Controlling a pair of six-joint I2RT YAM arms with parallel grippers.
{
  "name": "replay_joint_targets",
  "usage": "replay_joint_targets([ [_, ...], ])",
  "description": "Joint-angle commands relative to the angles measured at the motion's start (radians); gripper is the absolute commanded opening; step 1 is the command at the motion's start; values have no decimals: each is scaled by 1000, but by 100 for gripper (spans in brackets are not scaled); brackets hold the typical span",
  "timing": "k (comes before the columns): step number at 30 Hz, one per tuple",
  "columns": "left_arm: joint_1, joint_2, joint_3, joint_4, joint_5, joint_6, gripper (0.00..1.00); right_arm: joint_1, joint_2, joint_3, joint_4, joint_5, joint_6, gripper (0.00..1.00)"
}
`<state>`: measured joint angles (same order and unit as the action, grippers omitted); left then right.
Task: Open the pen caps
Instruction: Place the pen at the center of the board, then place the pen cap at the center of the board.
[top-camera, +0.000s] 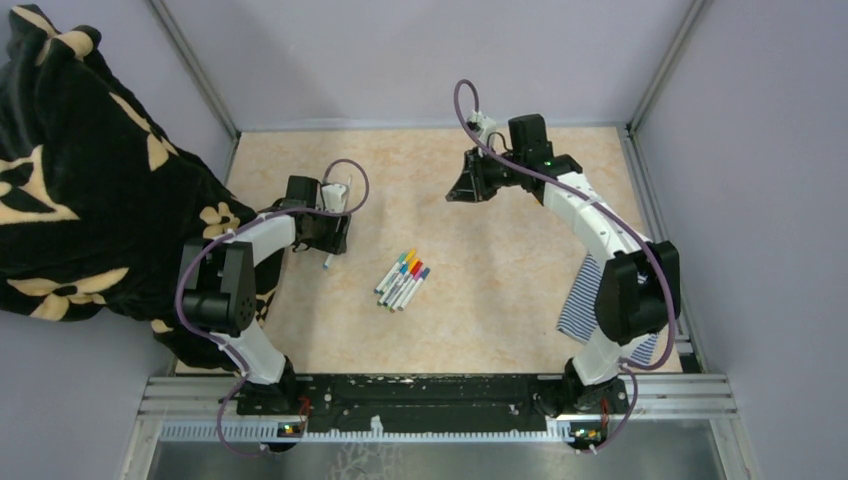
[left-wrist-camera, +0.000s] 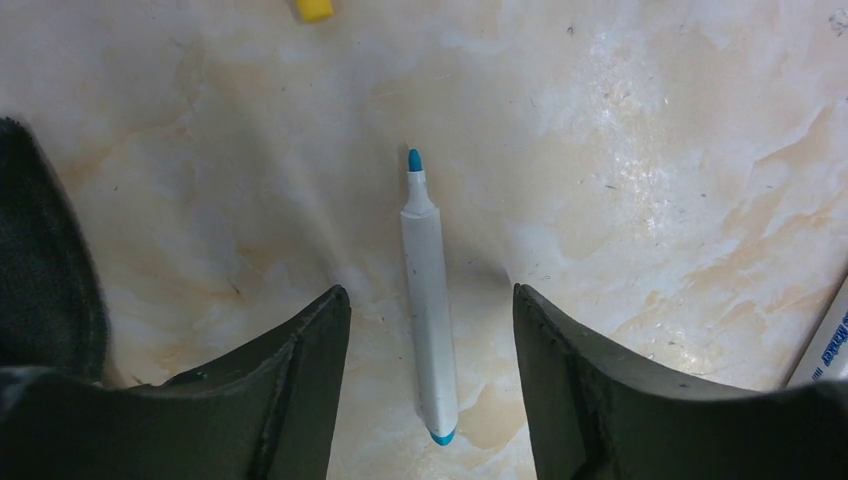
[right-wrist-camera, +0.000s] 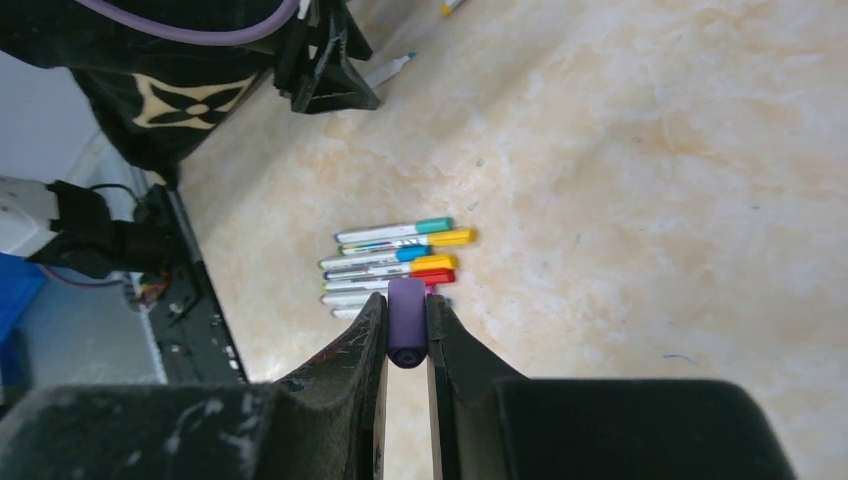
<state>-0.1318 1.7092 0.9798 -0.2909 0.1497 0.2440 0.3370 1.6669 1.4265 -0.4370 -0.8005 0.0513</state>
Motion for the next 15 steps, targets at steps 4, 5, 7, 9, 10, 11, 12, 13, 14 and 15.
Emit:
replay_joint_targets([
  [4, 8, -4, -21, -43, 34, 8, 78, -20, -115, -69, -10, 211, -201, 0],
  [5, 9, -11, -24, -39, 38, 10, 79, -26, -133, -103, 13, 252, -208, 0],
  [7, 9, -27, -30, -32, 45, 14, 83, -36, -193, -197, 95, 328, -221, 0],
  [9, 8, -39, -33, -27, 43, 16, 86, -41, -255, -294, 166, 406, -237, 0],
  [10, 9, -43, -35, -26, 39, 17, 87, -44, -282, -353, 197, 444, -246, 0],
  [11, 9, -48, -36, -24, 35, 17, 88, -47, -309, -391, 222, 480, -253, 0],
  [12, 8, -53, -38, -22, 34, 17, 89, -50, -331, -427, 243, 515, -259, 0],
  [13, 9, -56, -38, -22, 33, 17, 89, -54, -348, -453, 256, 549, -264, 0],
  [14, 9, -58, -38, -22, 32, 17, 90, -62, -363, -478, 263, 590, -268, 0],
  [15, 9, -60, -39, -21, 31, 17, 90, -72, -372, -499, 268, 609, -272, 0],
])
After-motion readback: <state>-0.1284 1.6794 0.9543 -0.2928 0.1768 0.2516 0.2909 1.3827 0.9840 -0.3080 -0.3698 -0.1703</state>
